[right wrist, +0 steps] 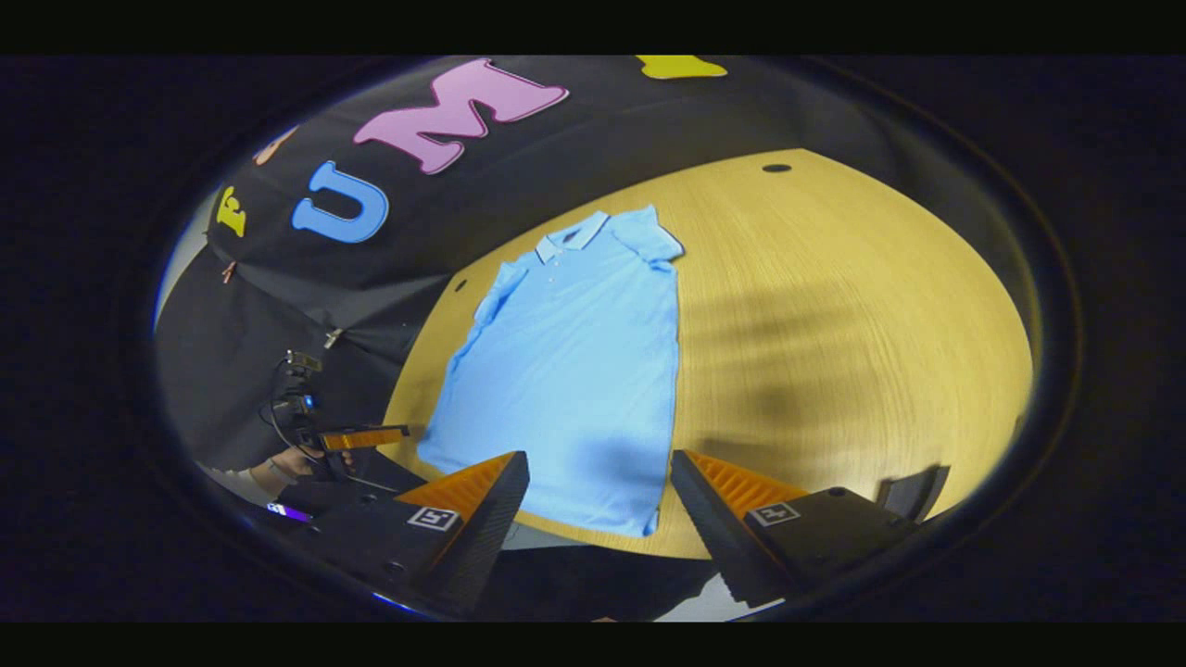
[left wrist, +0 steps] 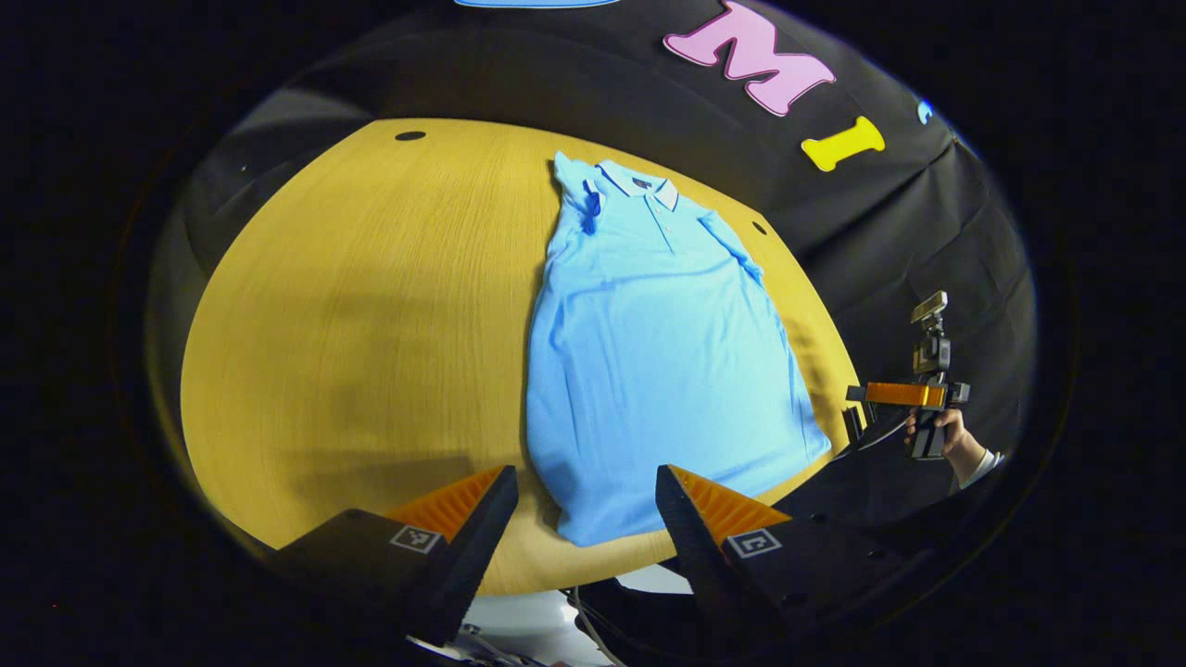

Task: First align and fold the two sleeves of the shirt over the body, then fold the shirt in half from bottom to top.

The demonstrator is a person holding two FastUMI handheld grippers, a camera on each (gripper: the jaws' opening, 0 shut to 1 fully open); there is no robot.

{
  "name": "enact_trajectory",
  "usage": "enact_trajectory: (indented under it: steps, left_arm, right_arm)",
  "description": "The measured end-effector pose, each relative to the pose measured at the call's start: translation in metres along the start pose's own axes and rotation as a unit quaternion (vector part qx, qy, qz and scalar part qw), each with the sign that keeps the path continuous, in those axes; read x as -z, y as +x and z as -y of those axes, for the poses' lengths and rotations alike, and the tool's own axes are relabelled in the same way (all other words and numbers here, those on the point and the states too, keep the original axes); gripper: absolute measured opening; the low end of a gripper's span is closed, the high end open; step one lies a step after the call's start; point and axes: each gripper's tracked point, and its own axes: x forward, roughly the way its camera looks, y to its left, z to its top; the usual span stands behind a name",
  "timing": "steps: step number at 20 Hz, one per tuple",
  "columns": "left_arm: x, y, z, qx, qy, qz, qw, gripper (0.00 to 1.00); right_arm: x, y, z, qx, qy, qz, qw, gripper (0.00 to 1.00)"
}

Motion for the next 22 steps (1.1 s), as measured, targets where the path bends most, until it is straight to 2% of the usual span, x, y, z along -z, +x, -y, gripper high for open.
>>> enact_trajectory:
  steps: [3, 5, 6, 8, 12, 14, 15, 16, 17, 18, 20, 22]
  left_arm:
    - [0.018, 0.005, 0.003, 0.017, -0.008, -0.025, 1.000, 0.96]
    - [0.032, 0.004, -0.006, 0.013, -0.010, -0.044, 0.999, 0.96]
    - [0.038, 0.004, -0.008, 0.011, -0.011, -0.054, 0.998, 0.96]
    - [0.042, 0.003, -0.010, 0.008, -0.013, -0.060, 0.998, 0.96]
    - [0.037, 0.008, -0.002, 0.028, -0.023, -0.061, 0.997, 0.96]
    - [0.036, 0.015, 0.003, 0.033, -0.028, -0.070, 0.997, 0.97]
    - [0.037, 0.019, 0.007, 0.037, -0.030, -0.078, 0.996, 0.95]
    - [0.036, 0.020, 0.014, 0.042, -0.029, -0.082, 0.995, 0.94]
    - [0.036, 0.022, 0.021, 0.048, -0.028, -0.087, 0.995, 0.94]
    - [0.037, 0.026, 0.027, 0.056, -0.025, -0.090, 0.994, 0.94]
    - [0.031, 0.032, 0.030, 0.059, -0.034, -0.093, 0.993, 0.93]
    - [0.024, 0.035, 0.030, 0.059, -0.057, -0.090, 0.993, 0.92]
  right_arm:
    - [0.036, 0.006, 0.013, 0.011, 0.015, -0.028, 0.999, 0.97]
    - [0.055, 0.007, 0.016, 0.011, 0.032, -0.050, 0.998, 0.97]
    - [0.059, 0.007, 0.011, 0.000, 0.038, -0.052, 0.998, 0.96]
    - [0.060, 0.004, 0.011, 0.002, 0.038, -0.053, 0.998, 0.97]
    - [0.062, 0.007, 0.002, -0.018, 0.070, -0.057, 0.996, 0.97]
    - [0.064, 0.012, -0.007, -0.039, 0.113, -0.067, 0.991, 0.96]
    - [0.066, 0.017, -0.009, -0.042, 0.125, -0.071, 0.989, 0.89]
    - [0.064, 0.021, -0.012, -0.049, 0.138, -0.071, 0.987, 0.96]
    - [0.061, 0.026, -0.014, -0.053, 0.157, -0.070, 0.984, 0.92]
    - [0.057, 0.030, -0.016, -0.056, 0.183, -0.068, 0.979, 0.92]
    - [0.046, 0.037, -0.019, -0.065, 0.258, -0.063, 0.962, 0.92]
    - [0.032, 0.040, -0.012, -0.063, 0.298, -0.036, 0.952, 0.92]
